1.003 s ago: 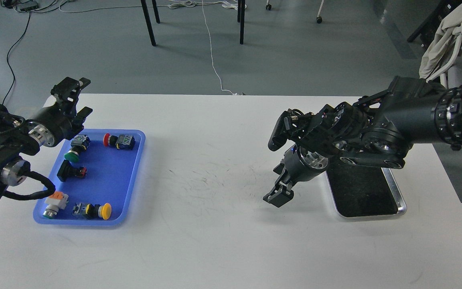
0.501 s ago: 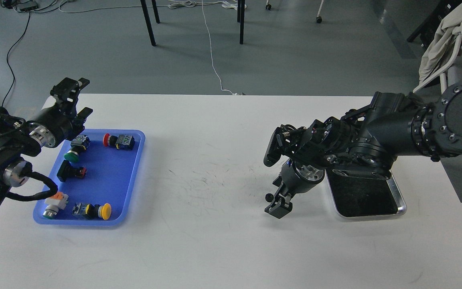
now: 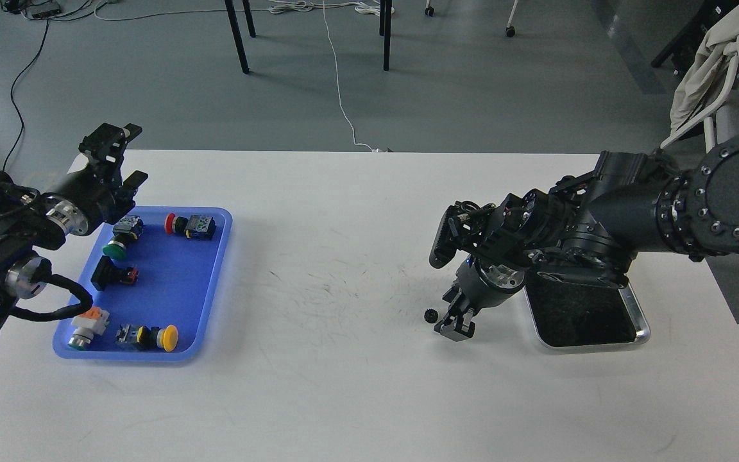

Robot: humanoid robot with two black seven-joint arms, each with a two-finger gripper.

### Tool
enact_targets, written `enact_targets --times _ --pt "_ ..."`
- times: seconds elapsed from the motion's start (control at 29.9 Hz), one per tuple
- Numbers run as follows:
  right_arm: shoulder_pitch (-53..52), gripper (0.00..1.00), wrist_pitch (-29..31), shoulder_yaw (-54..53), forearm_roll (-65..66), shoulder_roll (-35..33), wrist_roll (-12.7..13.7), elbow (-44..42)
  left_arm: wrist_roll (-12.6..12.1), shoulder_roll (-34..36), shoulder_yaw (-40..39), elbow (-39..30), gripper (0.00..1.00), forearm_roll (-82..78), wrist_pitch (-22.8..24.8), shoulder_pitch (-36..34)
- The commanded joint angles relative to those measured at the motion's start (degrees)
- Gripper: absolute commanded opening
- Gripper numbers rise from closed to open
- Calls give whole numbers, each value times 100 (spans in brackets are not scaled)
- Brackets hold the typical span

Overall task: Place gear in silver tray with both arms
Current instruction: 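Close the right gripper on the black gear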

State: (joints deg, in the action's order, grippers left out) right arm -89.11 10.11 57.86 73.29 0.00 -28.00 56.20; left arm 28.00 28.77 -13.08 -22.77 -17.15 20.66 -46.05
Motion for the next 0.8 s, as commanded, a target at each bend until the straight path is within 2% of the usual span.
enact_targets --times 0.0,0.77 --pt "8 59 0 -3 -8 0 0 -21 0 6 -1 1 97 1 0 0" --pt "17 59 79 -73 -87 0 0 -47 0 6 -1 1 97 1 0 9"
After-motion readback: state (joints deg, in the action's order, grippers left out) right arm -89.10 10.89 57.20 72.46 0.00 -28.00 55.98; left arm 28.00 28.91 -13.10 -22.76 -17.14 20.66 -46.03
